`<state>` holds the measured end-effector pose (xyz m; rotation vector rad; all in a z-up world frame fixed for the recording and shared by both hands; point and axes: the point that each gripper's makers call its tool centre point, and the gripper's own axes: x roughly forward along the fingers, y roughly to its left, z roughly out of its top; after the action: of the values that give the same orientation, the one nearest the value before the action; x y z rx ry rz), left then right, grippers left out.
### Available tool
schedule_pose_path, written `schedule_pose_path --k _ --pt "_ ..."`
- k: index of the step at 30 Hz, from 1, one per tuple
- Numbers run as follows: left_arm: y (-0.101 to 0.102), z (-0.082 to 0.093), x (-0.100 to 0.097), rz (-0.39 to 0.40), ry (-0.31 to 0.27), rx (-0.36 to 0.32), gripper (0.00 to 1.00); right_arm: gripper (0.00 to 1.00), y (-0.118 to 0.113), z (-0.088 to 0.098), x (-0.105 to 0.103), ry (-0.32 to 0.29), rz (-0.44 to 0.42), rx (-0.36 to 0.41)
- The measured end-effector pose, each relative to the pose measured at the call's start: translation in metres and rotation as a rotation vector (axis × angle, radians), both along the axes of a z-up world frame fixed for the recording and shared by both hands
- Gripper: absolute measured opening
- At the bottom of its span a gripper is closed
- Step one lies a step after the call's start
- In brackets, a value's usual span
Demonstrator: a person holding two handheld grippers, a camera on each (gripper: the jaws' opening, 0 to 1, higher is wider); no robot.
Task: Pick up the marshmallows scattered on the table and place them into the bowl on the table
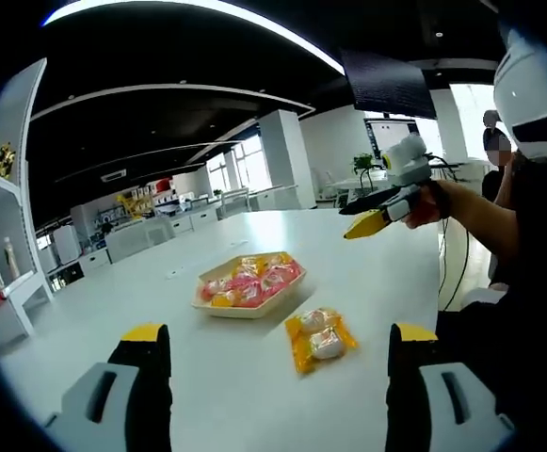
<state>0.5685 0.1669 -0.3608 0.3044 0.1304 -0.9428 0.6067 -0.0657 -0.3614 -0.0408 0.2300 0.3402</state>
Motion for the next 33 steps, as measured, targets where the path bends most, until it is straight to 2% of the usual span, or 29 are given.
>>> schedule_pose_path --k 4,10,17,20,27,30,33 --pt "-0.006 -0.002 0.002 -0.003 0.008 -0.005 0.95 0.97 -0.002 0.004 -0.012 -0.008 0.000 -0.024" --pt "-0.017 -0.006 0.002 -0.028 0.018 0.008 0.95 0.97 -0.004 0.015 -0.029 -0.027 0.004 -0.019" --pt "-0.022 -0.006 0.001 -0.033 0.020 0.008 0.95 0.97 -0.008 0.020 -0.043 -0.034 0.002 -0.034" --pt "-0.027 -0.010 0.001 -0.035 0.007 0.038 0.95 0.97 -0.010 0.023 -0.047 -0.038 0.006 -0.044" --pt "-0.037 -0.018 0.001 -0.044 0.016 0.049 0.95 0.97 -0.014 0.032 -0.055 -0.057 0.003 -0.050" --pt "-0.041 -0.023 0.004 -0.038 0.029 0.054 0.95 0.97 -0.015 0.032 -0.057 -0.056 0.004 -0.060" --pt "-0.044 -0.033 0.009 -0.008 0.071 0.052 0.95 0.97 -0.016 0.033 -0.059 -0.057 0.003 -0.067"
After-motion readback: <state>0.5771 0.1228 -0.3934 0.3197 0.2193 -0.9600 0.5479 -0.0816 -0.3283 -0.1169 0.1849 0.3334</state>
